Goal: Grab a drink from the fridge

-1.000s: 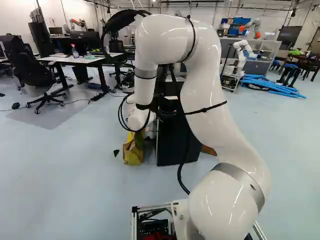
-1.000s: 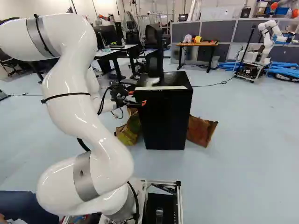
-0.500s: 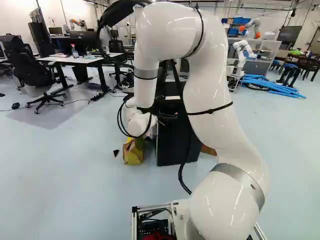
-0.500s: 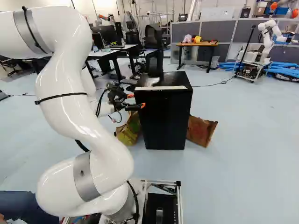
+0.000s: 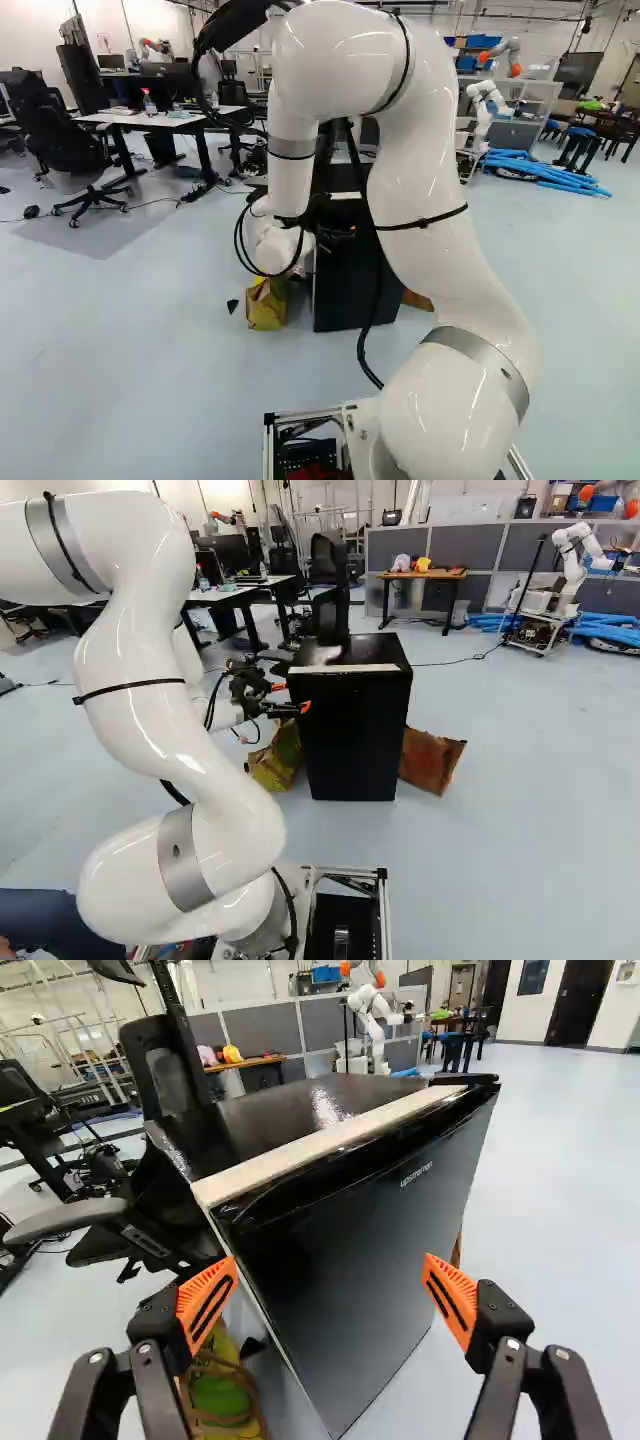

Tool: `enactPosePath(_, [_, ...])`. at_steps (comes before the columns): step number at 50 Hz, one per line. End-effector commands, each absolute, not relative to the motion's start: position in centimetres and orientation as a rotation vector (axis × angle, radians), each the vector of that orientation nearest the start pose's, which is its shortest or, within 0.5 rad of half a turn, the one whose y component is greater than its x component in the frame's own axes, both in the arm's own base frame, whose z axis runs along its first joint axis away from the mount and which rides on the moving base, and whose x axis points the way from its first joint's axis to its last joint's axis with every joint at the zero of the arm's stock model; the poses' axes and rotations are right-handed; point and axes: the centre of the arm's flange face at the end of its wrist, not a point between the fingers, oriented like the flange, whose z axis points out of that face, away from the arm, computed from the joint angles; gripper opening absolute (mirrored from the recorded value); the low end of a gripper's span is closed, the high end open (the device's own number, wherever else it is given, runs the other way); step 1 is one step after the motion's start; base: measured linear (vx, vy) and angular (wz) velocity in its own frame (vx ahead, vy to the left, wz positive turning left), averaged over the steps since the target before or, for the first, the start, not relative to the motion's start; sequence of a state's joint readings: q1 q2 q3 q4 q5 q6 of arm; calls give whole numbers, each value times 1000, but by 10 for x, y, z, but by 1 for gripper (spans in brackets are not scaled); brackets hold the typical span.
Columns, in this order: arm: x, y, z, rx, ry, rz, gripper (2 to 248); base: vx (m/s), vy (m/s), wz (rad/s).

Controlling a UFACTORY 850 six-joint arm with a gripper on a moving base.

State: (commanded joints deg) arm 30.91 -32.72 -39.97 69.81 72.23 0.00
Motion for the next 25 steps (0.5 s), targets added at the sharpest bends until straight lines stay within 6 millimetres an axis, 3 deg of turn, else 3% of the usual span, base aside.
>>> enactPosePath(25, [427, 173, 264, -2565, 1012, -2054, 247, 0, 0, 0])
